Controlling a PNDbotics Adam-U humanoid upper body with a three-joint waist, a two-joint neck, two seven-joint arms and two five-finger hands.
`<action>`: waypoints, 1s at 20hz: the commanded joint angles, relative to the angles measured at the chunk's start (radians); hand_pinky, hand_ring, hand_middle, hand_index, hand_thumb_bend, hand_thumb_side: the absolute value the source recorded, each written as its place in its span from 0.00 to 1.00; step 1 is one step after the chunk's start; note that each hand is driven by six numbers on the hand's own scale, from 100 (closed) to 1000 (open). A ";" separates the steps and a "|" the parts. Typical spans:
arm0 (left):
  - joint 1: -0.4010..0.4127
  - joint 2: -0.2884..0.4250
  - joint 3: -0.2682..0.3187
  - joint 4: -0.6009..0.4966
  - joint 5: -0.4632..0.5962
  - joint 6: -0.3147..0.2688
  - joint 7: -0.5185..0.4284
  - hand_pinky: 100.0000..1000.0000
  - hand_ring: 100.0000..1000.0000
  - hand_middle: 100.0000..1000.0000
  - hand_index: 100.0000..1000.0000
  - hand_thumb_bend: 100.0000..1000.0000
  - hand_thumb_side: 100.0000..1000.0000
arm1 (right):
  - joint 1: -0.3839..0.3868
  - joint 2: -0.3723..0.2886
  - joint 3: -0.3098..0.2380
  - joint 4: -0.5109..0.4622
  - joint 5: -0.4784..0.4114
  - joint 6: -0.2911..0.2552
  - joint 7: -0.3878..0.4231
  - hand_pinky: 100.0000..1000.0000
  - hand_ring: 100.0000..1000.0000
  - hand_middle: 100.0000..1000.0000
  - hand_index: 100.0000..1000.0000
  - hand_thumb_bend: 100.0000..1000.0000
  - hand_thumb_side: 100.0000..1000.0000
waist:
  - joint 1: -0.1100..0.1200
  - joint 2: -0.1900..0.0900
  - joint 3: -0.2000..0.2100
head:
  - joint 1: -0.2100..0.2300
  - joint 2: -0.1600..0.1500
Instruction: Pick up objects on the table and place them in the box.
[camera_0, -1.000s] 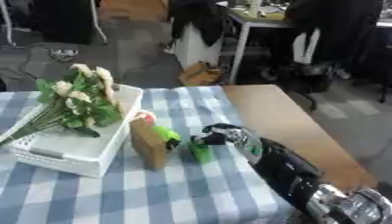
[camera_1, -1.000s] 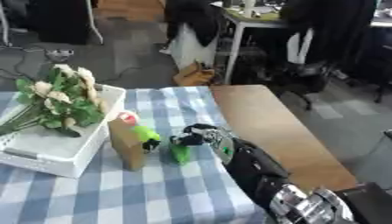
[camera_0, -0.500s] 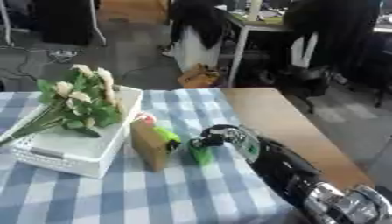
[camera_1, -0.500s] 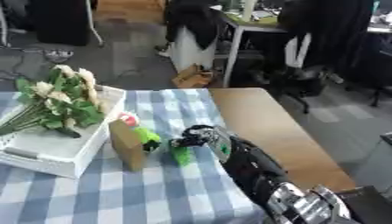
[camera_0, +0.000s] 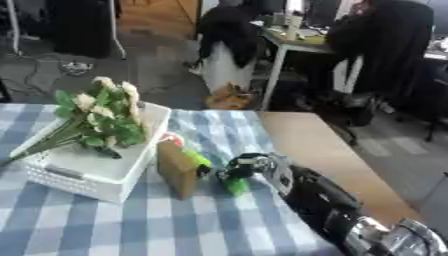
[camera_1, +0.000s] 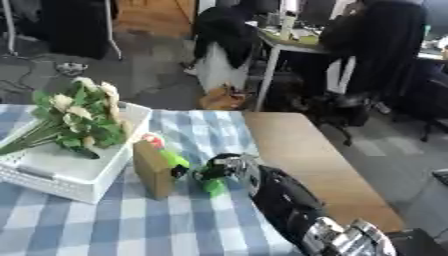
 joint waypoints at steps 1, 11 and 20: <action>-0.012 0.015 -0.003 -0.013 0.004 -0.003 -0.001 0.64 0.78 0.77 0.84 0.00 0.83 | 0.003 0.014 0.019 0.013 0.052 -0.043 -0.046 0.90 1.00 1.00 1.00 0.25 0.84 | -0.007 -0.016 -0.002 | 0.012 0.006; -0.017 0.016 -0.001 -0.013 0.003 -0.003 0.003 0.64 0.78 0.77 0.84 0.00 0.83 | 0.044 0.040 0.007 0.056 0.158 -0.081 -0.071 0.81 0.96 1.00 1.00 0.16 0.76 | -0.004 -0.008 -0.011 | -0.001 0.006; -0.019 0.017 0.001 -0.013 -0.001 -0.003 0.008 0.64 0.78 0.77 0.84 0.00 0.83 | 0.051 0.040 0.001 0.065 0.186 -0.084 -0.064 0.26 0.48 0.87 1.00 0.01 0.61 | -0.001 -0.004 -0.015 | -0.010 0.006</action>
